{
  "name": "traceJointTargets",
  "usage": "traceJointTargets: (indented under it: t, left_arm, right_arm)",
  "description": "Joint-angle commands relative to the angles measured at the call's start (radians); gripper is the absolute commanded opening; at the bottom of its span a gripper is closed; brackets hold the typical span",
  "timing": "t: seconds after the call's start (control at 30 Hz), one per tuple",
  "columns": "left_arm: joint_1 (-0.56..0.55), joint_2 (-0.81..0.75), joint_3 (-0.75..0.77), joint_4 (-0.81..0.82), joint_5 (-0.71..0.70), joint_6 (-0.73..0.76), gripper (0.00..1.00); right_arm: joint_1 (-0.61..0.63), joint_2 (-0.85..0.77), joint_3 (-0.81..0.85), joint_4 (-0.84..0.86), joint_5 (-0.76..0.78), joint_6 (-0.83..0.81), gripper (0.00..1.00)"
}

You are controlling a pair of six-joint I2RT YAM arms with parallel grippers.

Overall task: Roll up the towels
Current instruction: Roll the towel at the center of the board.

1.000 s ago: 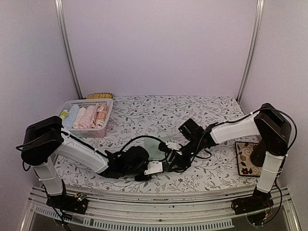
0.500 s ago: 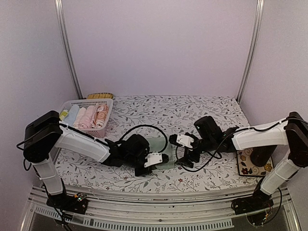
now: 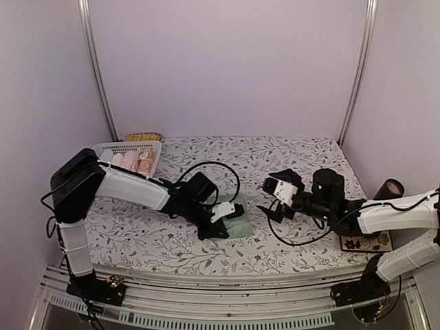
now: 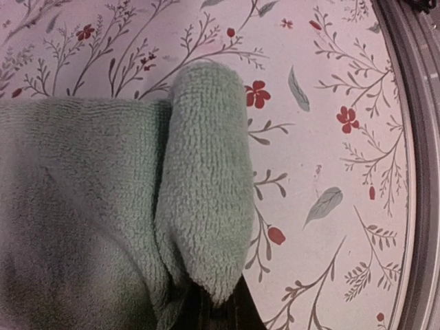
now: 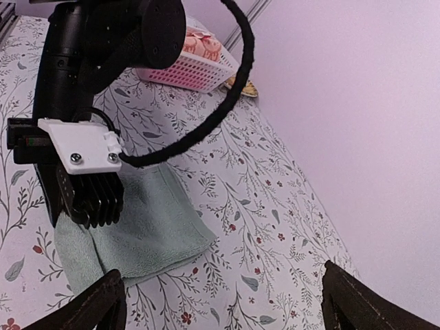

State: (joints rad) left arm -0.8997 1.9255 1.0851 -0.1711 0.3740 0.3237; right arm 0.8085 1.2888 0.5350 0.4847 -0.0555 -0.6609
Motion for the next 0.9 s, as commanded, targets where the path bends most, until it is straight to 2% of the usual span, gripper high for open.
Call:
traceJointTargets:
  t: [0.0,0.17,0.33,0.47,0.6,0.7,0.87]
  left_arm:
    - [0.027,0.135,0.07,-0.16,0.065,-0.047,0.0]
    - [0.069,0.162,0.085,-0.16,0.164,-0.059,0.0]
    - [0.117,0.153,0.094,-0.157,0.246,-0.104,0.0]
    - [0.15,0.183,0.139,-0.187,0.302,-0.147,0.0]
    - [0.189,0.243,0.206,-0.239,0.337,-0.221,0.0]
    - [0.207,0.275,0.246,-0.271,0.346,-0.24,0.0]
    - [0.214,0.298,0.286,-0.313,0.352,-0.248,0.0]
  right_arm:
    - [-0.001,-0.056,-0.048,0.23,0.088,-0.02,0.99]
    - [-0.001,-0.068,-0.043,0.275,0.149,-0.044,0.99]
    - [-0.006,-0.066,-0.062,0.275,0.069,-0.057,0.99]
    - [0.041,-0.035,-0.098,0.245,-0.018,-0.225,0.98]
    - [0.104,0.02,-0.131,0.206,-0.037,-0.439,0.97]
    - [0.13,0.06,-0.123,0.162,-0.069,-0.474,0.94]
    - [0.147,0.181,-0.053,0.062,0.006,-0.491,0.91]
